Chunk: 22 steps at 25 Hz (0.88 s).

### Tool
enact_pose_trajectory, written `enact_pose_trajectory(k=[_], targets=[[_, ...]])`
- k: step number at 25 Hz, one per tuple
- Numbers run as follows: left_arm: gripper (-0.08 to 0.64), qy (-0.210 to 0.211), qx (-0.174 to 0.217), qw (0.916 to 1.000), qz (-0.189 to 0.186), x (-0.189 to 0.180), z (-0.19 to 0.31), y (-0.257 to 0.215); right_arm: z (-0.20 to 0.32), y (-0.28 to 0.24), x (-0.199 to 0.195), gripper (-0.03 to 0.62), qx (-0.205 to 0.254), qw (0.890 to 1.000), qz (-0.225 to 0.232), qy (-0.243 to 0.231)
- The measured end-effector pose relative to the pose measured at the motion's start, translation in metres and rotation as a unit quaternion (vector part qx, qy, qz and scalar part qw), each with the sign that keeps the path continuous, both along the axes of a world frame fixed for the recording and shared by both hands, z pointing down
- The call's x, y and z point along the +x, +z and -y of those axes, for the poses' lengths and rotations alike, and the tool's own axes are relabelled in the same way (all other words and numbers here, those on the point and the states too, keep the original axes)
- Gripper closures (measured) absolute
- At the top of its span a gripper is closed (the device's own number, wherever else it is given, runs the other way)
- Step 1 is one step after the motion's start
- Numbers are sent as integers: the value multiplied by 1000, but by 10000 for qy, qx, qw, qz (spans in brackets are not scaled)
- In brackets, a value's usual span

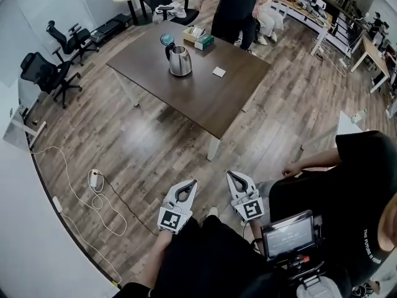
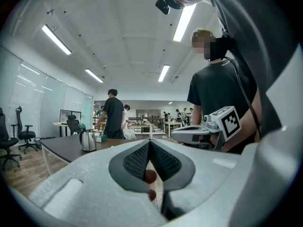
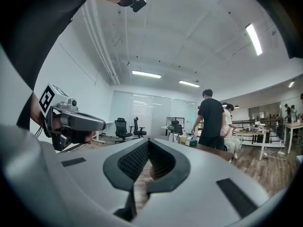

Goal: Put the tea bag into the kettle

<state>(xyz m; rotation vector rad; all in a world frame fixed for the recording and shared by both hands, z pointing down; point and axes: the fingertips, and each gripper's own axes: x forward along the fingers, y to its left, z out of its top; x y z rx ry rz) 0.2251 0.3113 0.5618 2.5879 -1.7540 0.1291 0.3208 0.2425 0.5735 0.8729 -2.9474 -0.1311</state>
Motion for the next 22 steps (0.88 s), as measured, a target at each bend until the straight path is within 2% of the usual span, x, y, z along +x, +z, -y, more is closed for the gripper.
enact_pose_trajectory(k=[8, 18, 22], targets=[[560, 222, -66, 9996, -144, -26, 43, 10, 39, 1, -20, 586, -50, 9997, -109, 235], [560, 1105, 122, 9936, -176, -87, 111, 3, 95, 0, -74, 586, -115, 9961, -425, 759], [560, 1115, 161, 9934, -221, -113, 134, -4, 116, 0, -91, 586, -70, 9952, -413, 889]])
